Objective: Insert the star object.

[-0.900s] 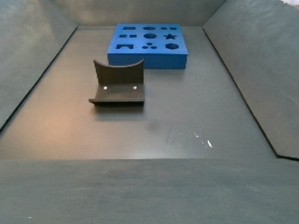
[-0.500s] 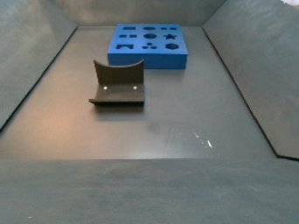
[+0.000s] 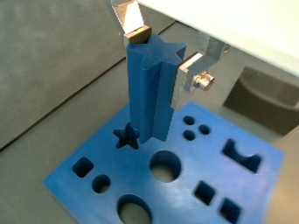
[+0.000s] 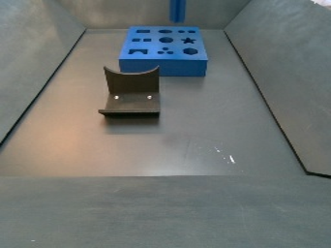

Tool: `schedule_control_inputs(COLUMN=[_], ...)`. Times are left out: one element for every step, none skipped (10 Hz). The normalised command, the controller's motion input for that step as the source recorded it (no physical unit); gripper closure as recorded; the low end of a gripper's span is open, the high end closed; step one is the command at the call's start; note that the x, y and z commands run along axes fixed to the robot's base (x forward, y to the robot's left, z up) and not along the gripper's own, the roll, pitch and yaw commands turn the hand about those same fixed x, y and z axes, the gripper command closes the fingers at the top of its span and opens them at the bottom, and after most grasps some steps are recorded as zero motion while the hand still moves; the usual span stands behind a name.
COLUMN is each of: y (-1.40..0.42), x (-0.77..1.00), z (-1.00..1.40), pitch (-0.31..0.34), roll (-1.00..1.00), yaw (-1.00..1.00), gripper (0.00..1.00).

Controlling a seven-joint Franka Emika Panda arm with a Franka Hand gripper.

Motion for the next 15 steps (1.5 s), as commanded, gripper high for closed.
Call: schedule_control_inputs(y=[0.0,0.0,0.0,0.0,0.0,0.0,0.0,0.0,0.0,0.0,0.0,0.0,-0.01,-0.04,-0.06], x=[-0.51,-0.37,-0.22,0.0,0.14,0.06,0.0,-0.12,-0.09,-0.04,-0.01,0.0,0.11,0.17,0.03], z=[-0.86,-0.7,-0.49,-0.19,-0.06,-0.04,-0.17,-0.22,-0.21,-0.12,-0.15,-0.21,-0.34,-0.36,-0.33], pitch=[-0.179,-0.056,0.0,0.0,0.01,0.0,0.0,0.03,0.0,0.0,0.0,-0.004,0.0,0.0,-0.01], roll=[0.09,0.1,0.09,0.0,0.0,0.0,0.03,0.12,0.0,0.0,0.0,0.0,0.0,0.0,0.0], yaw=[-0.03,-0.17,-0.44,-0.31,-0.13,0.0,-0.32,-0.67,-0.6,-0.25,-0.1,0.0,0.0,0.03,0.08], gripper=[1.0,1.0,1.0,1.0,1.0,1.0,1.0,1.0,1.0,1.0,1.0,1.0,1.0,1.0,1.0])
